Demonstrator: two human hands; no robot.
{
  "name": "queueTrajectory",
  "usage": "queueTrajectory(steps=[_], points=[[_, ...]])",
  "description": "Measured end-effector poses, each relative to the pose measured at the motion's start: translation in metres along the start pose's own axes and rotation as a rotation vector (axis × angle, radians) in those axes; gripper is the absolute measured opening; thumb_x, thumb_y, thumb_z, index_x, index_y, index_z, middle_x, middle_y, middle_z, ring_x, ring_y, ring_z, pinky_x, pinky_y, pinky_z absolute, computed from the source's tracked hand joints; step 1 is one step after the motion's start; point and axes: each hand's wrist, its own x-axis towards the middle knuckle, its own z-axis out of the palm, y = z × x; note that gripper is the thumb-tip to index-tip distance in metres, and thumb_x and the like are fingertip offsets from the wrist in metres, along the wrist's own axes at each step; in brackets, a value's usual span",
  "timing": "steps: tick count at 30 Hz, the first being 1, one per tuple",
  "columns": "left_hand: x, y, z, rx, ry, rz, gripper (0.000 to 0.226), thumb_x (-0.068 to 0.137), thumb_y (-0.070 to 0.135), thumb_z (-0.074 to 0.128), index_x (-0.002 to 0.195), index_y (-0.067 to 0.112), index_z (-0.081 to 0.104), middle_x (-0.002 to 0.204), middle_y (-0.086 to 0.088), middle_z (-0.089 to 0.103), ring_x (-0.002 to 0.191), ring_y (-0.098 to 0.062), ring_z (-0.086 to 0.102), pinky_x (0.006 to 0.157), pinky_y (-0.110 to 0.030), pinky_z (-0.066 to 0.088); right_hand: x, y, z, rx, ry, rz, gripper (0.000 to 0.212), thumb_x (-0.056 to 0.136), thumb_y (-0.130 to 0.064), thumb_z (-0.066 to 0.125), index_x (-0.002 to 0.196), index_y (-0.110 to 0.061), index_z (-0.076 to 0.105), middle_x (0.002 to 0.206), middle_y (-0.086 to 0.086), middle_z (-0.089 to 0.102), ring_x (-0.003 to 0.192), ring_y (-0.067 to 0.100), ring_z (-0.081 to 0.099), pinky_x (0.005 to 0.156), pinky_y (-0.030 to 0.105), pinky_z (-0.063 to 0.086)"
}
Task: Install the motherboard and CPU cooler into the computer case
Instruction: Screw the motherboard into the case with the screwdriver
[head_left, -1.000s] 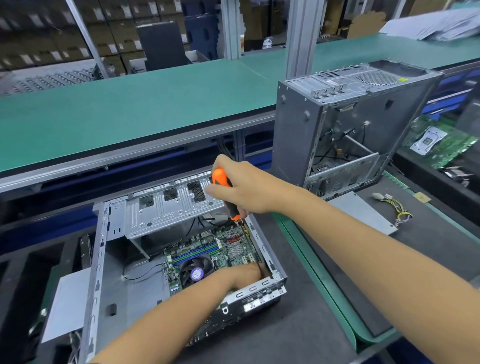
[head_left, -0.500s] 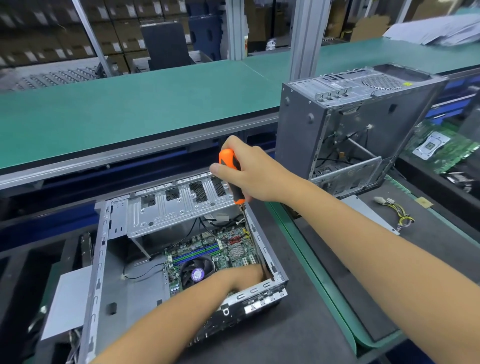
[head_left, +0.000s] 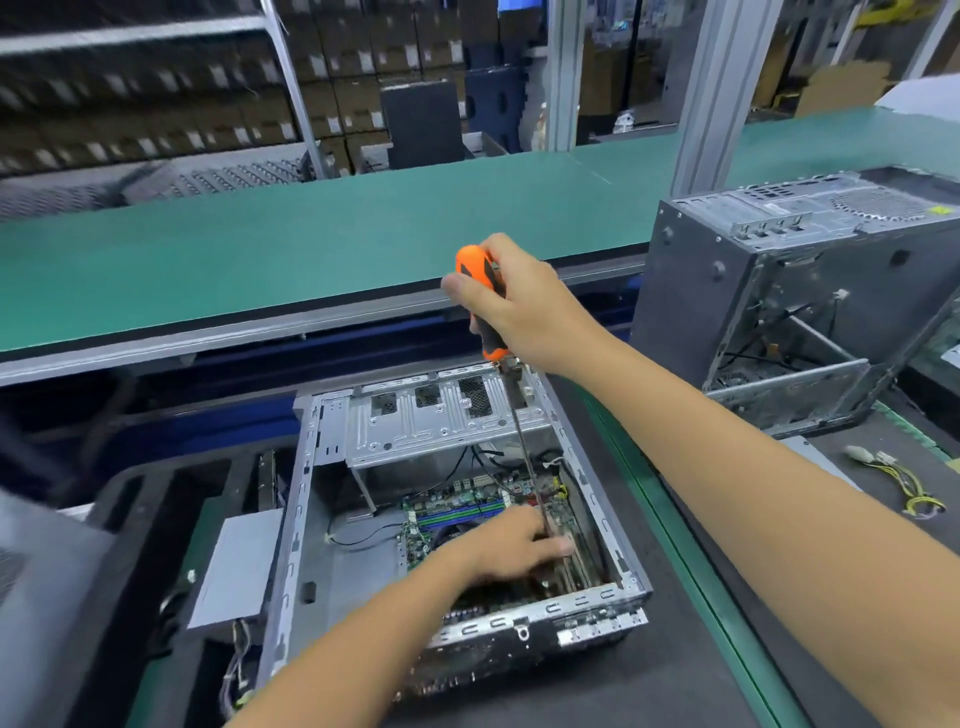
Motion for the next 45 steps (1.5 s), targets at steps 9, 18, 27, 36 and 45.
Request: queueTrajectory(steps=[9,18,27,36,45], points=[[-0.009,-0.094,-0.014,-0.090,0.167,-0.066,0.042,0.096,0.031,0.053,0.055,0.022,0.047,0.081,-0.013,0.066,0.048,-0.001,0.043,0.056,-0.021,0.039,0.032,-0.017,0.038,-0.025,-0.058,-0.029,0.027,0.097,-0.032,0.054,0.100,-0.006,0.050,0.089,0.013,0.066,0.077,0.019,0.063,0.072,0.038,0.050],[-0.044,-0.108,-0.042,-0.444,0.312,0.033,0.039,0.095,0.039,0.048,0.077,0.014,0.071,0.076,0.003,0.071,0.067,-0.006,0.061,0.067,-0.017,0.047,0.052,-0.026,0.064,0.058,0.003,-0.038,0.020,0.103,-0.032,0.037,0.087,-0.020,0.041,0.069,0.000,0.060,0.061,0.010,0.052,0.065,0.032,0.045],[-0.020,-0.062,-0.072,-0.701,0.484,0.108,0.039,0.099,0.031,0.044,0.073,0.011,0.065,0.069,-0.004,0.066,0.064,-0.017,0.061,0.060,-0.029,0.050,0.066,-0.017,0.041,0.023,0.159,0.033,0.027,0.103,-0.032,0.036,0.085,-0.012,0.039,0.074,0.003,0.046,0.068,0.022,0.043,0.062,0.034,0.035],[0.047,0.018,-0.077,-0.670,0.618,0.142,0.019,0.098,0.018,0.047,0.085,0.009,0.056,0.062,-0.006,0.063,0.051,-0.015,0.057,0.051,-0.026,0.045,0.028,0.044,-0.012,-0.194,0.098,0.263,0.031,0.102,-0.034,0.037,0.076,-0.017,0.038,0.072,0.003,0.050,0.064,0.021,0.046,0.054,0.033,0.030],[0.120,0.055,-0.025,-0.484,0.588,0.029,0.011,0.085,0.011,0.053,0.074,0.013,0.056,0.065,-0.003,0.060,0.058,-0.015,0.051,0.054,-0.026,0.039,-0.031,0.122,-0.060,-0.199,0.061,0.498,0.031,0.103,-0.036,0.037,0.080,-0.015,0.039,0.077,0.003,0.050,0.068,0.020,0.045,0.055,0.031,0.032]])
